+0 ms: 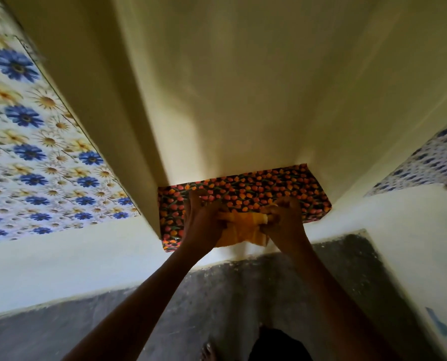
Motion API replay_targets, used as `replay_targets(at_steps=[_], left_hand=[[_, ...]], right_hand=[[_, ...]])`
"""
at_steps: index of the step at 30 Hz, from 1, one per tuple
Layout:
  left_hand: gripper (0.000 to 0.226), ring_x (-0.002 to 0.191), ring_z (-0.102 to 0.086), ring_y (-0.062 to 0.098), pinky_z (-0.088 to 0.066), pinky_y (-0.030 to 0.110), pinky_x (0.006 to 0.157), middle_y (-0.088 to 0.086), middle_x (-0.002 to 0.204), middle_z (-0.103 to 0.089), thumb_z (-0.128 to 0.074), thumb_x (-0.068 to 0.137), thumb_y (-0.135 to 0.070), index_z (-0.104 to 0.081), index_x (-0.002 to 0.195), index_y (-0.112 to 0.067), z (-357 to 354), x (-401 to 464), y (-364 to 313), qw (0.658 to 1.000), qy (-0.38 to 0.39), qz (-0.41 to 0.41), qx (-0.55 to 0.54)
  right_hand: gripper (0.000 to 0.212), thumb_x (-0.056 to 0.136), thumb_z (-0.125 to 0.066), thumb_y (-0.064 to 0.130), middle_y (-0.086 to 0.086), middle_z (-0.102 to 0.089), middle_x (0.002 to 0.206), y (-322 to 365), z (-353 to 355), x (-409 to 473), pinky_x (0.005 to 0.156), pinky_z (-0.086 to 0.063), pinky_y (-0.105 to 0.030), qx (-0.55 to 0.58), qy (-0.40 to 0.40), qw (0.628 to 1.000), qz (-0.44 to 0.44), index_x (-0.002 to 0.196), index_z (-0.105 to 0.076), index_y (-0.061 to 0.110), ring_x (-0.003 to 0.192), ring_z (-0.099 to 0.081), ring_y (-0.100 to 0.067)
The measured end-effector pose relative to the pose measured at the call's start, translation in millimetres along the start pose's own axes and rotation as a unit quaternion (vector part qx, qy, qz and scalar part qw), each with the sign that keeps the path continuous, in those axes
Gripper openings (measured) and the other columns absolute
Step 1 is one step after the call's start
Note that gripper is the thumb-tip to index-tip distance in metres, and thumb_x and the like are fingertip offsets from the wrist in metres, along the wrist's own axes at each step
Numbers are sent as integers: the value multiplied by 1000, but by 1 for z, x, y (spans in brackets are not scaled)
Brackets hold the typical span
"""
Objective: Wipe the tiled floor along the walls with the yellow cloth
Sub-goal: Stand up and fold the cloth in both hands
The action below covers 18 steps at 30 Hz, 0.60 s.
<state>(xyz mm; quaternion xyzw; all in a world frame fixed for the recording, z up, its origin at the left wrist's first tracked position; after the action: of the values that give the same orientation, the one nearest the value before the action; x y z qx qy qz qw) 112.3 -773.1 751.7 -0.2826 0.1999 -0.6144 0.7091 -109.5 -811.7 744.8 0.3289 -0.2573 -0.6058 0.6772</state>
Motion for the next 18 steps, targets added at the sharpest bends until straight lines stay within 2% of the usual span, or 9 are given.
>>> replay_targets(at_steps=[2, 4, 7, 9, 12, 13, 15, 16, 18], left_hand=[[28, 122, -51, 35, -49, 45, 96, 11, 129, -56, -82, 85, -23, -64, 106, -22, -9, 15, 6, 999, 46, 7, -4], [31, 108, -64, 35, -56, 50, 91, 8, 116, -65, -76, 94, -27, -57, 116, -17, -20, 32, 12, 991, 95, 35, -86], [45, 95, -67, 31, -62, 40, 72, 3, 106, -62, -80, 90, -23, -49, 123, -23, -24, 54, 15, 965, 99, 58, -235], [60, 89, -69, 24, -65, 35, 67, 3, 104, -63, -86, 83, -14, -43, 119, -34, -33, 69, 21, 942, 113, 58, -310], [68, 96, -73, 29, -66, 51, 72, 14, 112, -66, -87, 81, -6, -41, 124, -34, -57, 98, 37, 931, 114, 73, -340], [64, 99, -72, 29, -66, 51, 73, 14, 115, -66, -83, 85, -4, -41, 126, -29, -68, 109, 43, 930, 106, 79, -344], [53, 102, -71, 19, -67, 44, 76, 0, 117, -63, -74, 94, -6, -40, 131, -23, -97, 133, 62, 934, 88, 100, -331], [45, 101, -69, 17, -67, 42, 76, -6, 116, -62, -69, 99, -10, -41, 132, -23, -108, 140, 72, 940, 79, 113, -312], [17, 97, -68, 24, -63, 49, 74, -1, 109, -65, -59, 105, -20, -53, 121, -24, -139, 163, 100, 952, 58, 133, -269]], right_hand=[[44, 72, -93, 15, -8, -46, 137, 1, 0, 12, 95, -50, -39, 21, 31, 999, -4, 108, -69, 7, 122, -52, -27], [43, 76, -90, 12, -5, -60, 119, -2, 2, 25, 79, -53, -31, 90, 46, 994, -41, 111, -67, 8, 108, -62, -27], [34, 79, -87, 9, -3, -68, 97, -15, 3, 53, 55, -53, -20, 192, 32, 976, -101, 107, -67, 6, 83, -68, -20], [32, 80, -86, 15, -3, -72, 98, -28, -2, 77, 57, -54, -25, 227, 20, 966, -119, 107, -69, 11, 83, -70, -22], [40, 79, -88, 20, -7, -72, 106, -61, -21, 116, 61, -56, -36, 290, 17, 940, -178, 112, -65, 19, 90, -72, -33], [50, 75, -90, 23, -11, -71, 111, -73, -29, 129, 64, -59, -43, 304, 20, 932, -196, 117, -64, 18, 94, -72, -37], [71, 61, -96, 26, -14, -70, 119, -97, -49, 160, 76, -62, -59, 332, 45, 917, -218, 123, -62, 19, 102, -71, -41], [79, 57, -97, 24, -14, -70, 121, -105, -58, 169, 80, -61, -63, 344, 66, 910, -224, 126, -60, 18, 106, -71, -42], [84, 55, -97, 13, -13, -71, 122, -128, -79, 198, 82, -61, -63, 347, 110, 902, -230, 130, -59, 19, 108, -71, -40]])
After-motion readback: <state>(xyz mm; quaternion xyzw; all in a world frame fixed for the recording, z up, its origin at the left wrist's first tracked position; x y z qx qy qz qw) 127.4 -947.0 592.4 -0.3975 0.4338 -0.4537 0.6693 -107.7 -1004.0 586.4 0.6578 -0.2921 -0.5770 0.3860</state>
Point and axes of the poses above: each hand's wrist, its own x-axis towards the middle knuckle, its own z-axis out of the back of the hand, y = z × x, the point moved 8 cm from there along x, towards the middle knuckle
